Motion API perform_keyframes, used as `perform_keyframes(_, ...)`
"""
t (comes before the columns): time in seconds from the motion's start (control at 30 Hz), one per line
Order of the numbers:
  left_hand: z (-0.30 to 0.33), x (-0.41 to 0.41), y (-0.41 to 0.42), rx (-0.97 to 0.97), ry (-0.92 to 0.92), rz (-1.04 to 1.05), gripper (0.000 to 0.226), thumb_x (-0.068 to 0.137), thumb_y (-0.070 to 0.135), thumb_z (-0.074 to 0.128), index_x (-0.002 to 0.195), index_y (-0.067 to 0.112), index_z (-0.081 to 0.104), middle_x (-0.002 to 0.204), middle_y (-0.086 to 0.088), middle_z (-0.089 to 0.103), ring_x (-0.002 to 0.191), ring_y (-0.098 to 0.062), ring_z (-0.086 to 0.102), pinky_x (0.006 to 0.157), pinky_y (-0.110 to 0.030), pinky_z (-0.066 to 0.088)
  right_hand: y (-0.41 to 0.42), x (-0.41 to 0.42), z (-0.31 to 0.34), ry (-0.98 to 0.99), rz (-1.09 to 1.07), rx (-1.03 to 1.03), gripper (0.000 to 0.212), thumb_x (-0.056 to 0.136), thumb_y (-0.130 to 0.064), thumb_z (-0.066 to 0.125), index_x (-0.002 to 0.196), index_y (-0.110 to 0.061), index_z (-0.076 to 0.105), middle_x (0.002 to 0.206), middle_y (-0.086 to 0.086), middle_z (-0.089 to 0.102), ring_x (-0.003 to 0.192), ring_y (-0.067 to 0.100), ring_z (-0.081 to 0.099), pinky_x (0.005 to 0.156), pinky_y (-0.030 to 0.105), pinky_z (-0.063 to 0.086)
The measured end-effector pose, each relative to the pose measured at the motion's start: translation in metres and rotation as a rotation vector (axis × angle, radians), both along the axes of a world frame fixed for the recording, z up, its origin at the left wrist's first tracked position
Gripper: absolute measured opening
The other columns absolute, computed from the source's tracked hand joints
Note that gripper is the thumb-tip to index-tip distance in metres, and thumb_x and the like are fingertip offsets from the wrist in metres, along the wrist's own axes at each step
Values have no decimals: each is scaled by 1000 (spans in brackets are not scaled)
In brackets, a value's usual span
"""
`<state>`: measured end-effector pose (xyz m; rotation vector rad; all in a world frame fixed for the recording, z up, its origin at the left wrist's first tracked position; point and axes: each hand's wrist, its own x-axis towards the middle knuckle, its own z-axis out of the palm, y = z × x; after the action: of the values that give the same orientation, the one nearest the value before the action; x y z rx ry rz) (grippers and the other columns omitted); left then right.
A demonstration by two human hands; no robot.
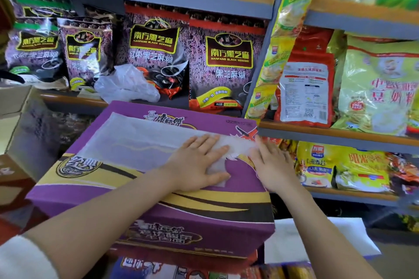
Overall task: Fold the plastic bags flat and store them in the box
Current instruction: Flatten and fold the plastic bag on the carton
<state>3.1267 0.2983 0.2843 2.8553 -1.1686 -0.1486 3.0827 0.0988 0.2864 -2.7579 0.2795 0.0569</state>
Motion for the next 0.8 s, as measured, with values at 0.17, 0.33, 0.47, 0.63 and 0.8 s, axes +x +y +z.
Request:
perform_keyframes(0.17, -3, 1, 5, -21, -11, -52, 101, 51, 85, -23, 142, 44, -7, 156, 4, -9, 143, -13, -10, 113, -30, -12, -24, 13, 7, -90, -233, 865, 24, 96, -36, 46, 115, -25, 54, 124, -2, 52, 108, 15, 49, 85, 31, 42)
perform_keyframes(0.33, -4, 4, 6, 4, 3, -113, 85, 59, 86, -13, 134, 47, -13, 154, 11, -11, 142, -8, -11, 116, -31, -9, -36, 24, 18, -2, -118, 818, 16, 87, -18, 60, 101, -26, 59, 112, 7, 58, 97, 27, 58, 67, 31, 44)
perform_keyframes(0.47, 2, -3, 10, -148, 25, -152, 89, 71, 84, 8, 144, 33, 8, 153, 11, 6, 142, -6, 4, 118, -37, 6, -41, 8, 32, 45, 92, 855, 25, 81, -7, 53, 88, -28, 63, 93, 7, 51, 75, 23, 46, 54, 28, 34)
perform_keyframes(0.63, 19, -54, 1, -238, 21, -134, 111, 60, 90, 23, 147, 22, 12, 149, 11, 2, 136, -1, 1, 113, -22, -9, -53, -23, 45, 92, 290, 1135, 29, 67, -14, 44, 67, -17, 73, 75, 6, 58, 69, 18, 53, 53, 23, 40)
perform_keyframes(0.8, -9, -88, 12, -287, -131, -127, 91, 76, 70, 45, 146, 17, 20, 148, 1, 33, 132, -6, 32, 108, -20, 24, -46, -38, 52, 27, 456, 1184, 33, 71, -8, 50, 80, -25, 76, 80, -3, 72, 70, 12, 64, 53, 20, 49)
